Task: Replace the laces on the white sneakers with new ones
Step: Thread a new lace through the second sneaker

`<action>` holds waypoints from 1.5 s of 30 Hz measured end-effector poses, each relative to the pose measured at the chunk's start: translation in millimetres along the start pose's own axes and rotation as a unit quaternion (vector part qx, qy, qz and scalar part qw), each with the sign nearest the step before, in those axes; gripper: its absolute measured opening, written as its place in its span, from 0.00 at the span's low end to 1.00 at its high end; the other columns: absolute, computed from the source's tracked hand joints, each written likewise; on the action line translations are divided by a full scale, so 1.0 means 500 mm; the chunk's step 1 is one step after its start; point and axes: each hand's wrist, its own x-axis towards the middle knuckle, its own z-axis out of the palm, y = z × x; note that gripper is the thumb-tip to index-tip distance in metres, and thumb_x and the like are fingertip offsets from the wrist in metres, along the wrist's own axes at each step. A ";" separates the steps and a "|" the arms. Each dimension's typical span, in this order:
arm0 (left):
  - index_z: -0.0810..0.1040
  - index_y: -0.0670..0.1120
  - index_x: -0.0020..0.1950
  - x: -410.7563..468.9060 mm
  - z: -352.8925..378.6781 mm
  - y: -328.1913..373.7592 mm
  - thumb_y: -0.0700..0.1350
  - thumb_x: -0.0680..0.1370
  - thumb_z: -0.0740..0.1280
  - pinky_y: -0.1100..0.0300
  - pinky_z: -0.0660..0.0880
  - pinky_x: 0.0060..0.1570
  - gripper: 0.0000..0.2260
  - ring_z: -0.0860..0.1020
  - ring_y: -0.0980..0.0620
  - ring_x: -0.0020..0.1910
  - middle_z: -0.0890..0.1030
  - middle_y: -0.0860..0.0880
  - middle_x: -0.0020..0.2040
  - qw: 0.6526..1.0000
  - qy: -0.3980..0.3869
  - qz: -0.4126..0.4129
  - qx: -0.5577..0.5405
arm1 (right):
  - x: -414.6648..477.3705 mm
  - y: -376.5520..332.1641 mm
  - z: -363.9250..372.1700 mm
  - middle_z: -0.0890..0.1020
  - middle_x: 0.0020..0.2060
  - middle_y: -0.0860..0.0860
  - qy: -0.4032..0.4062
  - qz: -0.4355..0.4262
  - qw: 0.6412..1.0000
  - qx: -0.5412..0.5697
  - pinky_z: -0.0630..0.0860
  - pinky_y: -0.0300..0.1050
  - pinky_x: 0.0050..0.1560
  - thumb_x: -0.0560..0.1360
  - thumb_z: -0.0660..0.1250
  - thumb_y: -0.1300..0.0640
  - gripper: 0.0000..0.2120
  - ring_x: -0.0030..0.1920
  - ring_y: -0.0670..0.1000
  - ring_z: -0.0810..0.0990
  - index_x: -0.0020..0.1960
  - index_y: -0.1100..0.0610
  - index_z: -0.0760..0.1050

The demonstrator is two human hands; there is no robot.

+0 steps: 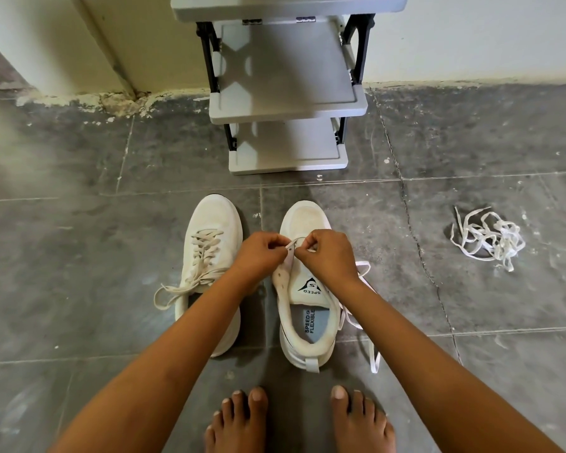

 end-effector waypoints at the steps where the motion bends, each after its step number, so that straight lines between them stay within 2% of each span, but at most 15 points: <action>1: 0.82 0.41 0.54 0.001 -0.001 -0.002 0.33 0.75 0.62 0.49 0.77 0.55 0.13 0.79 0.47 0.47 0.82 0.42 0.48 1.000 -0.003 0.002 0.001 | 0.003 -0.001 -0.001 0.82 0.37 0.53 -0.009 -0.002 1.000 -0.013 0.75 0.44 0.42 0.70 0.69 0.57 0.04 0.42 0.52 0.79 0.38 0.57 0.80; 4: 0.81 0.41 0.57 0.006 -0.001 -0.006 0.35 0.76 0.62 0.50 0.77 0.56 0.13 0.79 0.47 0.50 0.82 0.43 0.51 1.000 -0.009 0.008 0.021 | 0.010 -0.002 -0.004 0.82 0.38 0.54 -0.026 -0.013 0.999 -0.026 0.75 0.45 0.43 0.70 0.69 0.57 0.05 0.42 0.52 0.79 0.39 0.59 0.80; 9: 0.79 0.44 0.59 0.004 -0.005 -0.005 0.39 0.76 0.64 0.64 0.72 0.46 0.12 0.76 0.56 0.43 0.80 0.50 0.49 0.987 -0.025 0.100 0.127 | 0.010 0.006 -0.007 0.82 0.40 0.56 -0.033 -0.056 0.998 -0.025 0.76 0.49 0.47 0.72 0.66 0.60 0.05 0.44 0.54 0.80 0.42 0.61 0.80; 13: 0.74 0.47 0.66 -0.002 -0.021 -0.018 0.45 0.77 0.64 0.57 0.75 0.55 0.17 0.77 0.51 0.52 0.75 0.50 0.62 0.986 -0.083 0.090 0.116 | 0.009 0.010 0.005 0.83 0.43 0.56 -0.024 -0.076 0.995 -0.051 0.74 0.48 0.46 0.75 0.63 0.61 0.06 0.46 0.56 0.79 0.45 0.61 0.79; 17: 0.73 0.48 0.67 -0.008 -0.027 -0.021 0.45 0.78 0.62 0.57 0.75 0.56 0.17 0.77 0.51 0.53 0.74 0.50 0.63 0.986 -0.093 0.095 0.102 | 0.000 0.011 0.024 0.82 0.41 0.55 0.017 -0.033 0.999 -0.006 0.74 0.47 0.43 0.74 0.64 0.62 0.04 0.44 0.56 0.79 0.43 0.59 0.78; 23: 0.76 0.43 0.55 0.009 -0.013 -0.009 0.42 0.79 0.63 0.57 0.80 0.41 0.07 0.80 0.48 0.39 0.78 0.47 0.49 0.995 -0.037 0.080 0.042 | -0.005 0.006 0.031 0.84 0.43 0.54 0.055 -0.010 0.998 0.024 0.77 0.49 0.46 0.75 0.66 0.60 0.05 0.45 0.55 0.81 0.46 0.58 0.81; 27: 0.76 0.41 0.46 0.041 -0.005 0.002 0.39 0.76 0.67 0.54 0.78 0.42 0.01 0.77 0.49 0.34 0.78 0.48 0.37 0.992 -0.009 0.095 0.085 | -0.003 0.011 0.023 0.84 0.43 0.54 0.040 -0.013 0.998 0.055 0.76 0.47 0.46 0.72 0.69 0.60 0.04 0.46 0.54 0.81 0.46 0.58 0.80; 30: 0.77 0.40 0.48 0.054 0.004 -0.006 0.40 0.77 0.66 0.56 0.73 0.46 0.03 0.76 0.47 0.42 0.79 0.44 0.45 0.978 0.020 0.127 0.166 | -0.004 0.024 0.018 0.78 0.54 0.53 0.032 -0.058 0.998 -0.007 0.72 0.50 0.53 0.72 0.69 0.57 0.13 0.55 0.55 0.76 0.56 0.57 0.75; 34: 0.76 0.41 0.49 0.041 0.011 -0.003 0.38 0.78 0.62 0.55 0.70 0.51 0.04 0.75 0.44 0.50 0.79 0.42 0.50 0.955 0.133 0.175 0.199 | 0.009 0.053 -0.004 0.64 0.73 0.49 -0.052 -0.084 0.988 -0.115 0.56 0.49 0.71 0.75 0.65 0.48 0.28 0.73 0.53 0.58 0.72 0.53 0.64; 36: 0.73 0.43 0.48 0.026 0.007 0.028 0.38 0.80 0.59 0.55 0.73 0.47 0.04 0.78 0.48 0.46 0.81 0.43 0.49 0.962 0.164 0.176 0.132 | 0.015 0.062 -0.010 0.63 0.74 0.49 -0.077 -0.090 0.985 -0.124 0.52 0.48 0.73 0.75 0.65 0.48 0.29 0.75 0.51 0.55 0.74 0.52 0.62; 38: 0.68 0.46 0.44 0.014 -0.014 0.084 0.38 0.81 0.55 0.61 0.75 0.37 0.08 0.78 0.56 0.34 0.81 0.45 0.43 0.973 0.151 0.145 -0.096 | 0.017 0.063 -0.012 0.62 0.74 0.48 -0.091 -0.095 0.985 -0.114 0.51 0.47 0.73 0.75 0.65 0.48 0.29 0.75 0.50 0.54 0.74 0.51 0.61; 40: 0.67 0.46 0.43 0.012 -0.071 0.143 0.37 0.81 0.52 0.62 0.76 0.32 0.10 0.75 0.57 0.27 0.77 0.50 0.33 0.924 0.138 0.141 -0.327 | 0.016 0.066 -0.015 0.61 0.74 0.48 -0.103 -0.094 0.987 -0.083 0.51 0.46 0.73 0.76 0.65 0.48 0.30 0.76 0.50 0.53 0.74 0.51 0.60; 42: 0.67 0.47 0.41 0.021 -0.143 0.180 0.37 0.81 0.52 0.65 0.70 0.26 0.11 0.68 0.58 0.23 0.72 0.54 0.27 0.856 0.164 0.163 -0.462 | 0.013 0.072 -0.022 0.61 0.74 0.48 -0.119 -0.088 0.989 -0.026 0.52 0.45 0.73 0.76 0.66 0.47 0.30 0.75 0.49 0.54 0.74 0.52 0.60; 43: 0.67 0.48 0.41 0.028 -0.169 0.185 0.38 0.81 0.52 0.65 0.66 0.25 0.11 0.66 0.59 0.23 0.71 0.55 0.27 0.843 0.185 0.163 -0.478 | 0.012 0.075 -0.027 0.61 0.74 0.48 -0.127 -0.088 0.988 0.002 0.53 0.45 0.72 0.76 0.66 0.47 0.30 0.75 0.49 0.55 0.74 0.52 0.60; 45: 0.69 0.49 0.42 0.037 -0.179 0.163 0.40 0.81 0.55 0.65 0.63 0.26 0.09 0.66 0.58 0.26 0.70 0.54 0.30 0.904 0.237 0.123 -0.335 | 0.010 0.080 -0.034 0.61 0.74 0.47 -0.136 -0.095 0.986 0.026 0.55 0.45 0.72 0.76 0.66 0.47 0.30 0.75 0.48 0.57 0.74 0.51 0.61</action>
